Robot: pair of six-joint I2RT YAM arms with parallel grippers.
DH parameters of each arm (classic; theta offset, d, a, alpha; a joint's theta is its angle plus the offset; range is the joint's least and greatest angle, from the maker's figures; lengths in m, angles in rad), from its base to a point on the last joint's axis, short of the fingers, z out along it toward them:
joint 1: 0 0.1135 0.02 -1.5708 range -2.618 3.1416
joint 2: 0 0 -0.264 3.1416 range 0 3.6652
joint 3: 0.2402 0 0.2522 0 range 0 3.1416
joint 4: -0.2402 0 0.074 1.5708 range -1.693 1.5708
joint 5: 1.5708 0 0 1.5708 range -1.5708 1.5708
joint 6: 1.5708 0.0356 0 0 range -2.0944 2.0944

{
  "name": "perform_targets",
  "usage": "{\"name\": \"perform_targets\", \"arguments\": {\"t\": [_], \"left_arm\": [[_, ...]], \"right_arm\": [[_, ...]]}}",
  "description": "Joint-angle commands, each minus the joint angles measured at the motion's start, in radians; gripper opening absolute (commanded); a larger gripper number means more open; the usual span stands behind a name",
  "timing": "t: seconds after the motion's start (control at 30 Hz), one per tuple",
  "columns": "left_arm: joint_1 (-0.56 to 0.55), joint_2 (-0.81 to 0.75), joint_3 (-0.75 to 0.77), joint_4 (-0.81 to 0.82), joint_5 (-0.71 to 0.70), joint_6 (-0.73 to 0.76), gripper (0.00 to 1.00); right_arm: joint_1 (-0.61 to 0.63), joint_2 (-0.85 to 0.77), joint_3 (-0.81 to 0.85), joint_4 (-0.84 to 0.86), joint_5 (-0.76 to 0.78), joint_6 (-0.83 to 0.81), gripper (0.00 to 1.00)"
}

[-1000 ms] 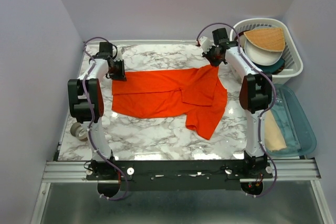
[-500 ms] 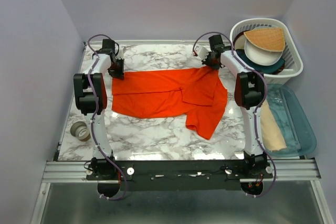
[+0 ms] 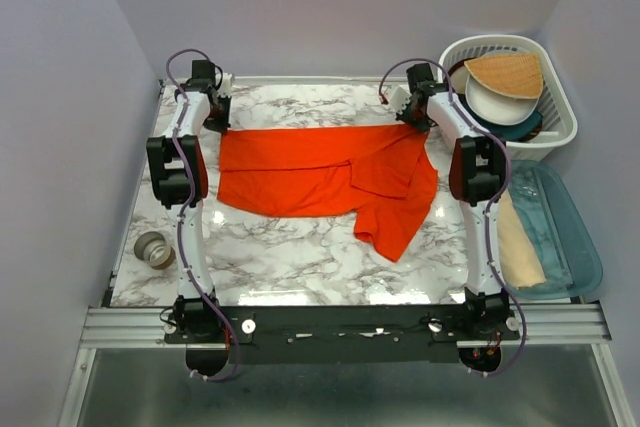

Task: Roll the t-shirts
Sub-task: Fold the T-shirt at the center of the board.

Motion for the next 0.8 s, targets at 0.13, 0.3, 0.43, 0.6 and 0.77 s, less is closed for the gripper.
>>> {"name": "perform_targets", "arguments": {"t": [0.13,0.3,0.43,0.6,0.77], "left_arm": [[0.007,-0.152,0.011,-0.01,0.137,0.047,0.27],[0.014,-0.423,-0.269,-0.074,0.39,0.243,0.38],[0.014,-0.535,-0.376,-0.295,0.474,0.492,0.41],[0.018,-0.495,-0.452,-0.423,0.344,0.39,0.45],[0.023,-0.546,-0.604,-0.218,0.308,0.259,0.46]], "right_arm": [[-0.006,-0.099,-0.065,-0.067,-0.033,0.124,0.24],[0.003,-0.228,-0.097,-0.116,-0.111,0.192,0.46],[0.031,-0.351,-0.224,-0.142,-0.208,0.216,0.52],[0.067,-0.475,-0.35,-0.177,-0.266,0.233,0.52],[0.09,-0.52,-0.376,-0.208,-0.309,0.254,0.53]]}}
